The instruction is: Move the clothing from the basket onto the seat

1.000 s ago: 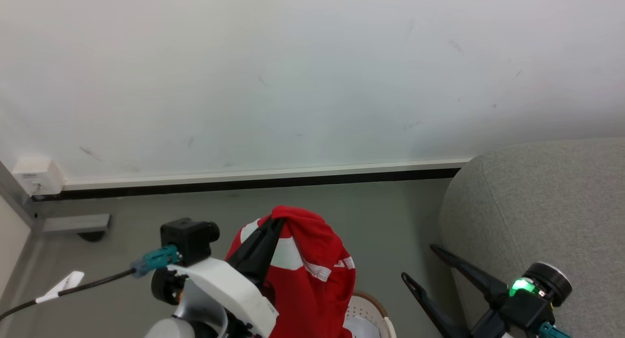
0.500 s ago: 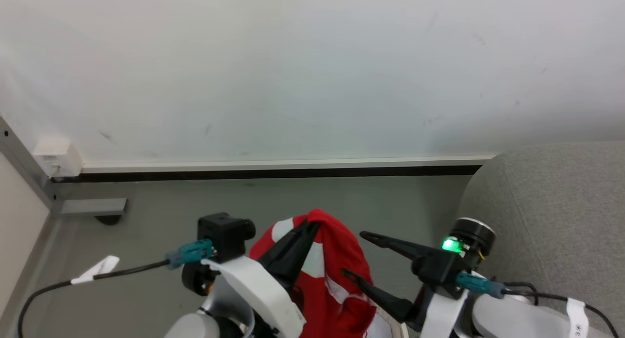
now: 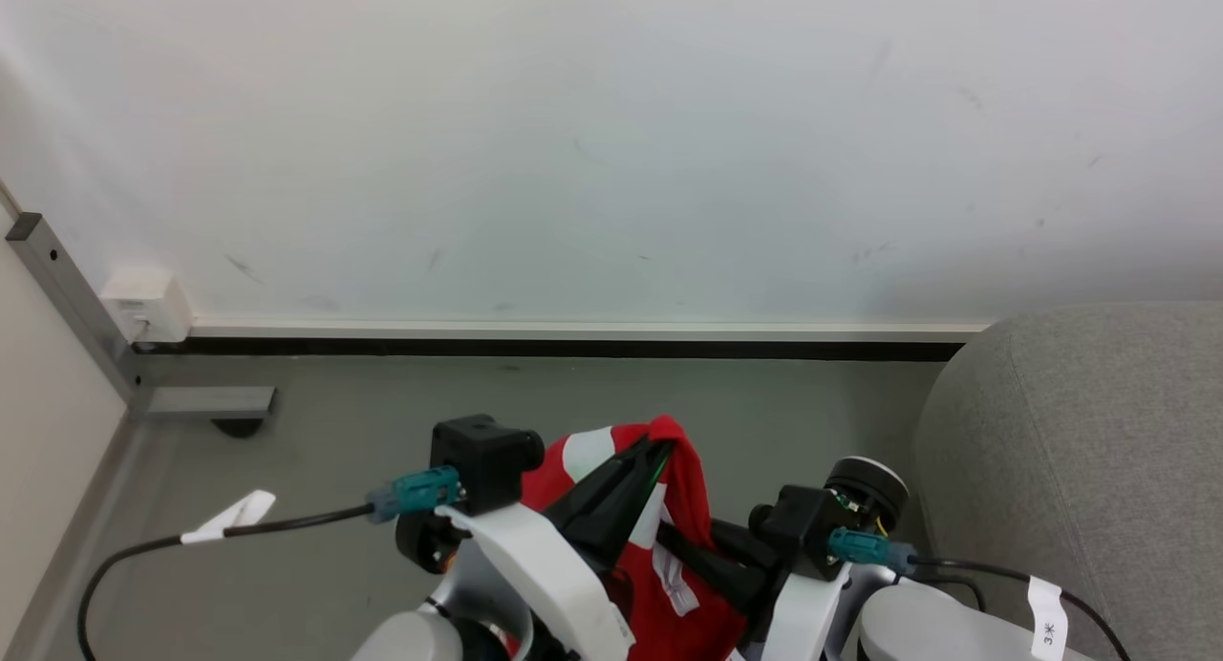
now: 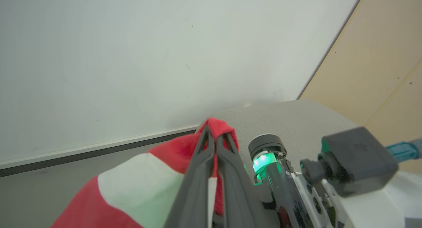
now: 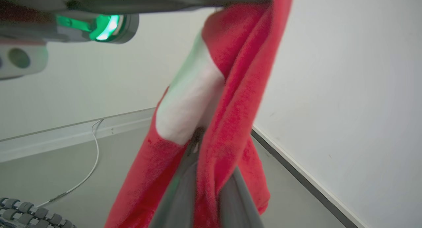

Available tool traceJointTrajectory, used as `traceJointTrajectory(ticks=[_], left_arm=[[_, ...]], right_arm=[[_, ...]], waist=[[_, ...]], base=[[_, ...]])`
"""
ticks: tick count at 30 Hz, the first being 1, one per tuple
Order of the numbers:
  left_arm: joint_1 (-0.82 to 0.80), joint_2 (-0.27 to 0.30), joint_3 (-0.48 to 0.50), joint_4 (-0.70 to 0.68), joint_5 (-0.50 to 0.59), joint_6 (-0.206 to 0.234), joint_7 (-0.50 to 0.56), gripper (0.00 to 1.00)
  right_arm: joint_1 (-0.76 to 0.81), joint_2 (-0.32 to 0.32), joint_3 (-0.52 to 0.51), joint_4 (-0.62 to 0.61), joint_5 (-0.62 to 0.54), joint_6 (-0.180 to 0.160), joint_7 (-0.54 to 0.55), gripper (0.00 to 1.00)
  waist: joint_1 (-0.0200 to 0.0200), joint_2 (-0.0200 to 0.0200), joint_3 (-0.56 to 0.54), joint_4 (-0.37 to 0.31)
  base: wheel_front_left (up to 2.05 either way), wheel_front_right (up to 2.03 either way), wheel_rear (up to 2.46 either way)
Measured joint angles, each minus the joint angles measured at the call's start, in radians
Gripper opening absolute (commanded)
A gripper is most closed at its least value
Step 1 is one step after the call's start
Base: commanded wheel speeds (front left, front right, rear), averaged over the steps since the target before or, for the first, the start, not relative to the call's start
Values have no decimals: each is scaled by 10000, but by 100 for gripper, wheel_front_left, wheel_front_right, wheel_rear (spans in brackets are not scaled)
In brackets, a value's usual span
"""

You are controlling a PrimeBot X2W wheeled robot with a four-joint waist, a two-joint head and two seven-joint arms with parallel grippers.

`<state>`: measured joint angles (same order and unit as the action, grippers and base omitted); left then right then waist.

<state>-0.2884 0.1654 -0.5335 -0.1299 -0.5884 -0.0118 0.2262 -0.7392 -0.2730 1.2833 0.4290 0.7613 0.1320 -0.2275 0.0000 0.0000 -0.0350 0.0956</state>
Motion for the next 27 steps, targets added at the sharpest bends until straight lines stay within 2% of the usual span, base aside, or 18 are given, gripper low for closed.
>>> traceJointTrajectory(ticks=[6, 10, 15, 27], left_arm=[[23, 199, 75, 219, 79, 88, -86, 2], [142, 347, 50, 385, 259, 128, -268, 100], [380, 366, -79, 738, 420, 199, -619, 100], [499, -111, -604, 1992, 780, -198, -2008, 100]], right_arm=[[-121, -169, 4, 142, 725, 0, -222, 0], [-300, -439, -184, 263, 1327, 0, -311, 0], [-321, -811, -1087, 58, 1730, 0, -349, 0], [-247, -1781, -2734, -445, 1490, 0, -353, 0]], waist=[[1, 0, -46, -94], [0, 1, -68, -217], [0, 0, -65, -494], [0, 0, 146, -1618]], base=[[0, 0, 0], [0, 0, 0], [0, 0, 0], [0, 0, 0]])
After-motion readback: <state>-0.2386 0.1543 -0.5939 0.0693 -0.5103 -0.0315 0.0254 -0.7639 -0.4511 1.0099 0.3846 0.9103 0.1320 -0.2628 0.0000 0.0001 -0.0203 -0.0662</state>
